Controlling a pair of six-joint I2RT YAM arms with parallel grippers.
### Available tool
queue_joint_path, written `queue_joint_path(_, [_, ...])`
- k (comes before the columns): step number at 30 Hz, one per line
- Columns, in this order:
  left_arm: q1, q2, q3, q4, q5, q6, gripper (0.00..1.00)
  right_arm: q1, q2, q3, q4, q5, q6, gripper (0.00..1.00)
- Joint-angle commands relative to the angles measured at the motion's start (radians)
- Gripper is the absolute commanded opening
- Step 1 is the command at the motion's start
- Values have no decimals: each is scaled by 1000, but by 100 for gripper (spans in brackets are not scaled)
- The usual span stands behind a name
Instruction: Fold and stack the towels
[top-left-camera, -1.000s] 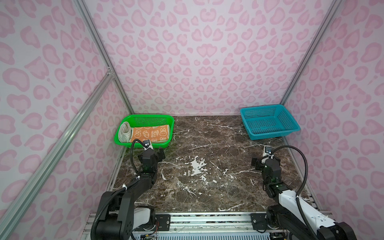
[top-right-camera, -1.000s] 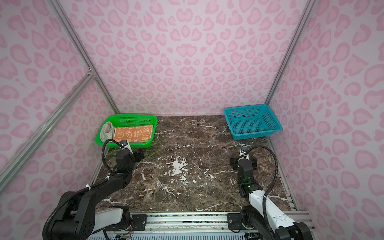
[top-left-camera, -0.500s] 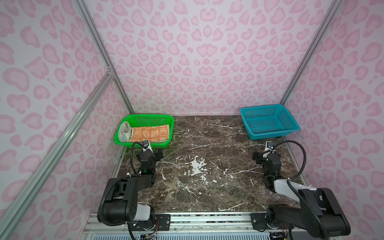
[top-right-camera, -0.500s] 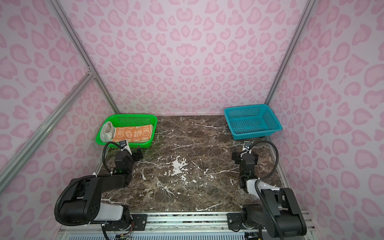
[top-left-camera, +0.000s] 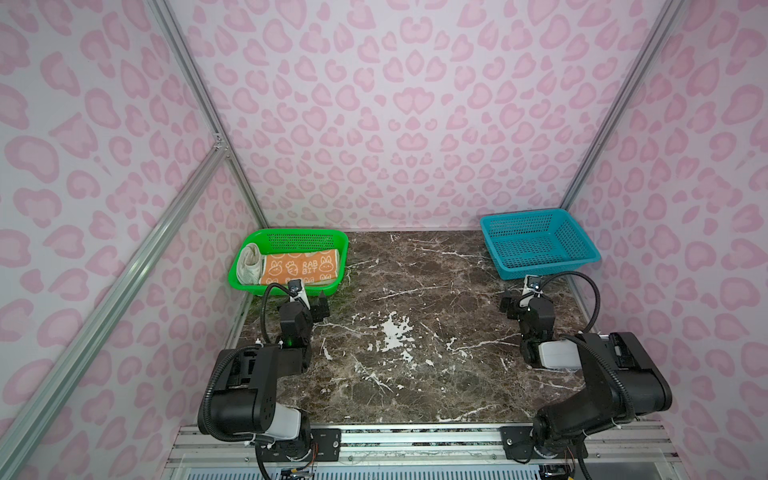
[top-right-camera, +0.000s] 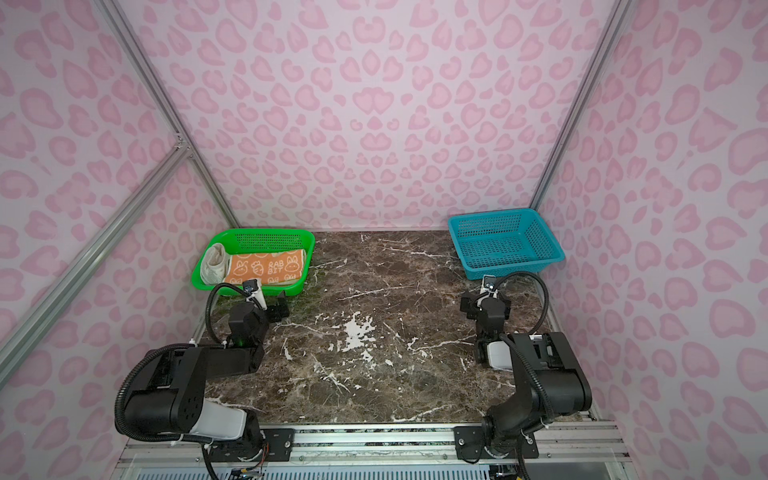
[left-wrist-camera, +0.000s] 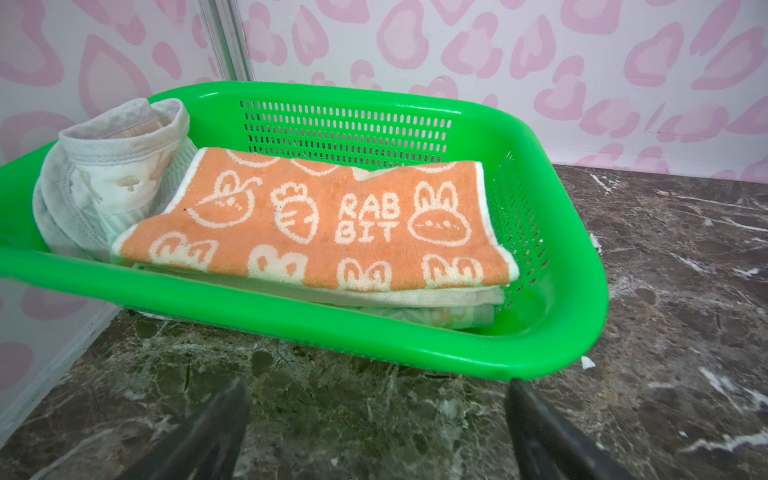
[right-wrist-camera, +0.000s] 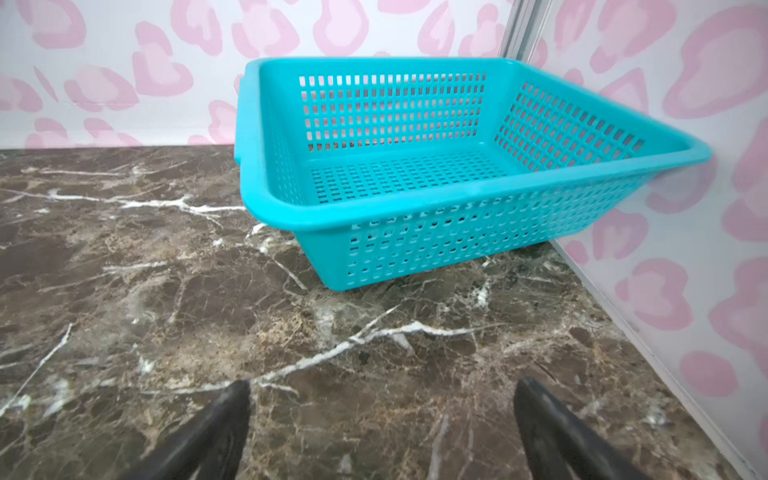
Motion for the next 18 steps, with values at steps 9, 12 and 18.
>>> queue_joint_path(9, [-1,3,5,41,5,8,97,-1,-15,17,-23,-2,1,100])
queue_joint_path(12, [-1,5,7,40,4,8,97,-1,-20,21,-42,-3,1,100])
queue_joint_path(18, [-1,5,7,37,5,8,97,0,-19,21,-36,-3,0,100])
